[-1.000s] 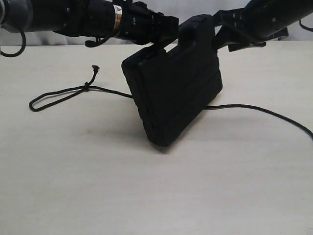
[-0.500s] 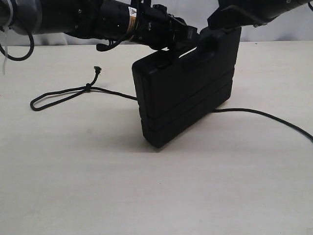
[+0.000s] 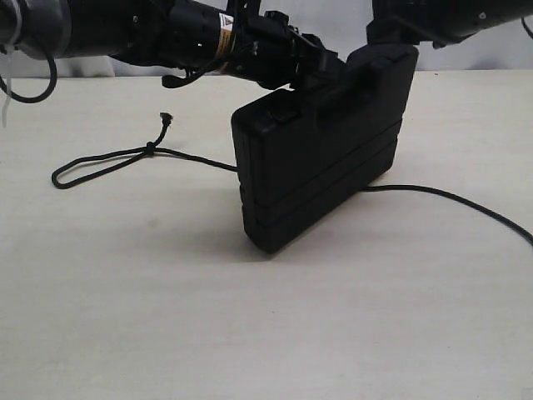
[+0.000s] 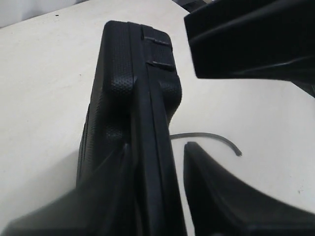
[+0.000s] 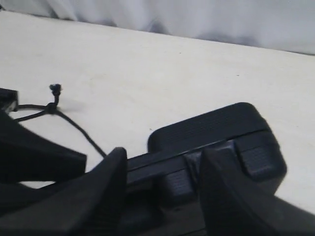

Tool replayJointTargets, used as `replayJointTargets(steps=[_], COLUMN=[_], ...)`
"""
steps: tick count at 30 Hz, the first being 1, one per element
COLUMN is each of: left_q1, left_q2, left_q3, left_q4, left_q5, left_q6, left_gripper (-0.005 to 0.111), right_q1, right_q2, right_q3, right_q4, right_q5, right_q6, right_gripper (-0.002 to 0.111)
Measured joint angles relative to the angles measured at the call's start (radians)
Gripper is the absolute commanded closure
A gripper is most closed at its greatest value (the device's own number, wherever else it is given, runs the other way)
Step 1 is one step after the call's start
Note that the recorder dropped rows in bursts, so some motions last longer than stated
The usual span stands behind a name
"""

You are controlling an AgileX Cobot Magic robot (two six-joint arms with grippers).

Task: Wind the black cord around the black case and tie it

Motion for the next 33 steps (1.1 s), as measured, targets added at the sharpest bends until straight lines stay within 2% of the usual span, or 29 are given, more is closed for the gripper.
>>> replayJointTargets(steps=[6,10,23,28,33], left_q1=[0.0,0.0,-0.001,-0.001,-0.001], left_q2=[0.0,0.0,0.0,0.002,0.005], left_q3=[0.0,0.0,0.0,0.0,0.0], left_q4=[0.0,0.0,0.0,0.0,-0.002], left_q5=[-0.008,-0.021,-0.055,-0.061,-0.069], left_q6=[0.0,0.0,0.002,0.004,0.004], left_gripper=[0.074,0.074,0.074,0.074,0.074], right_q1=[0.0,0.0,0.0,0.0,0.0], right_q2=[0.007,0.028,0.031,-0.012,-0.027], right_q3=[0.081,0.087,0.087,0.088,0.088], right_q4=[0.0,0.004,0.015,0.084,0.251], right_q5=[-0.159,-0.203,-0.222,-0.222,-0.222], right_q6=[-0.002,-0.016,-0.041,-0.064,-0.192], right_gripper=[0.093,0.104,0.104,0.104,0.093])
